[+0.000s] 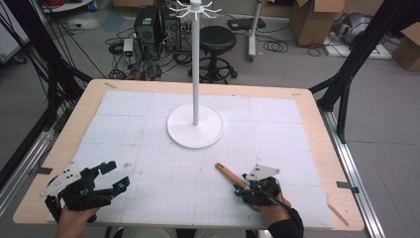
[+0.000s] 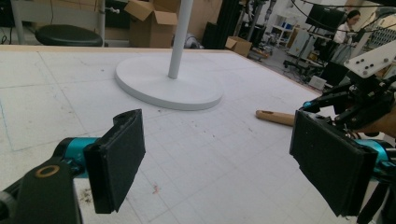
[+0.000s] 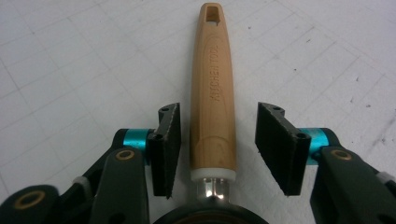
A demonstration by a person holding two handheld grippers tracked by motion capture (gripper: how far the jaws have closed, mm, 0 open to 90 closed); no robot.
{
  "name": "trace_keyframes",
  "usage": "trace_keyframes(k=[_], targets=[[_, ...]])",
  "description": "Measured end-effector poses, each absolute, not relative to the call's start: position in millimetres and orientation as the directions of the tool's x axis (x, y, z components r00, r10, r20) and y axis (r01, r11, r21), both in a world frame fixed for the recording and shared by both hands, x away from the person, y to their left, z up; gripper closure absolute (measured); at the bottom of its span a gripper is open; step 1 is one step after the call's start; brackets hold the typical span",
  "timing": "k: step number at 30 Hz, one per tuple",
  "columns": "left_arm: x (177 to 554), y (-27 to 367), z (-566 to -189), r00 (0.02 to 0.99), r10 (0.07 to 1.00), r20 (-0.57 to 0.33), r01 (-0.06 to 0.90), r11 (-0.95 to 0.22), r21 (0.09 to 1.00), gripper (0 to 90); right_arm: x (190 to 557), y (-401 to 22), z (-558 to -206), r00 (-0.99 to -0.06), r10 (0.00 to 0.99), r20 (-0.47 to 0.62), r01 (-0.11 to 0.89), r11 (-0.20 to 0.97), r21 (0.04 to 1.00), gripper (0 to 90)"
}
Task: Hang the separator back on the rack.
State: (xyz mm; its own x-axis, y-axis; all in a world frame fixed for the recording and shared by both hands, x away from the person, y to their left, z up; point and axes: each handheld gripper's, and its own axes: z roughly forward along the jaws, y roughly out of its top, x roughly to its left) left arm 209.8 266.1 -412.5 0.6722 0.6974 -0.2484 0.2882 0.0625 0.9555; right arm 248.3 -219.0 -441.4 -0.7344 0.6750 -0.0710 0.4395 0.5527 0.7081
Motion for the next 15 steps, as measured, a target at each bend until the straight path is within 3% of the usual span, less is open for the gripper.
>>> trace_keyframes(k=[15], targets=[[210.0,265.5,-412.7,0.675,0.695,-0.249,0.290,0.061,0.955,18.8,245.7,-224.0,-443.5,-0.746,0.664,-0.042,0.439,0.538,0.720,62.8]])
